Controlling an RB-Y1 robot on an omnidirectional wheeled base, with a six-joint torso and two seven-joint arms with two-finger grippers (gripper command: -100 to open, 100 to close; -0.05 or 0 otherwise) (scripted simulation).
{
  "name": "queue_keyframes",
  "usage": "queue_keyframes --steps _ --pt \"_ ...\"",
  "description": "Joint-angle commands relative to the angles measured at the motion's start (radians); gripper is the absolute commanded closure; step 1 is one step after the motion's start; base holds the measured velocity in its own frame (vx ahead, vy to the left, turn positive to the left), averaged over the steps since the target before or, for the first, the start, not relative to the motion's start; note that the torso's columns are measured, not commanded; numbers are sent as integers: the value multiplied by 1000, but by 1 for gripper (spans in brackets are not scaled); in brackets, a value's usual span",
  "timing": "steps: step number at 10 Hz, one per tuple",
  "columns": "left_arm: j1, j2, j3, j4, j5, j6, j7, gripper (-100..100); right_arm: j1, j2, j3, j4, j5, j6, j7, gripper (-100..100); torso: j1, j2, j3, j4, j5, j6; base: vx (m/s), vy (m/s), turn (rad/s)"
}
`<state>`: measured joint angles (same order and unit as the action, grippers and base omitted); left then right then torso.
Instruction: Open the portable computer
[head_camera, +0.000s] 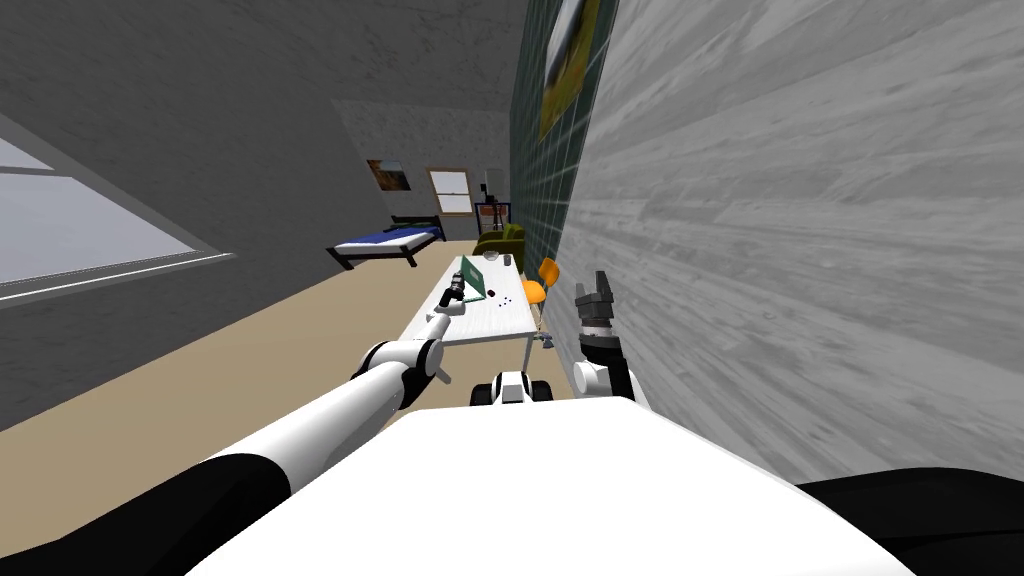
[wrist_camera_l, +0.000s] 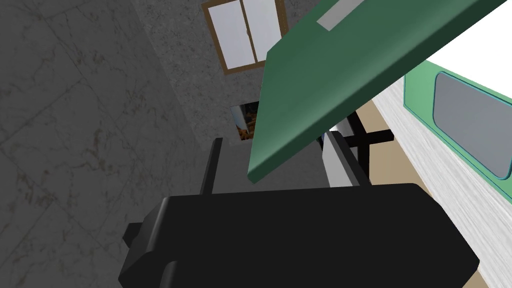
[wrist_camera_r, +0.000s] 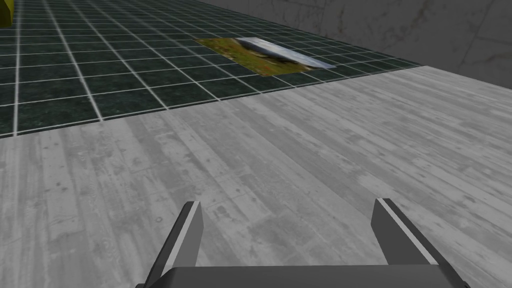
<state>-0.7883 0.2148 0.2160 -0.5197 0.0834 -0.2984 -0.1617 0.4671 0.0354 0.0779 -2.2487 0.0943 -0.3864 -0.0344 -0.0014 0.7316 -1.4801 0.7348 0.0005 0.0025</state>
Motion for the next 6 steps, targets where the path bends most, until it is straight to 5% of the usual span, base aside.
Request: queue_keyframes --steps 1,3,6 --pt "24 -38 17 -3 35 -29 49 100 0 0 0 0 0 0 0 0 5 0 0 -1 2 1 26 142 -49" --pt "24 -38 17 -3 35 -29 49 100 0 0 0 0 0 0 0 0 6 -2 -1 -2 3 -2 0 75 -18" --pt "47 -76 33 -6 70 -58 98 100 0 0 0 0 0 0 0 0 7 -4 -2 -2 3 0 13 111 -25"
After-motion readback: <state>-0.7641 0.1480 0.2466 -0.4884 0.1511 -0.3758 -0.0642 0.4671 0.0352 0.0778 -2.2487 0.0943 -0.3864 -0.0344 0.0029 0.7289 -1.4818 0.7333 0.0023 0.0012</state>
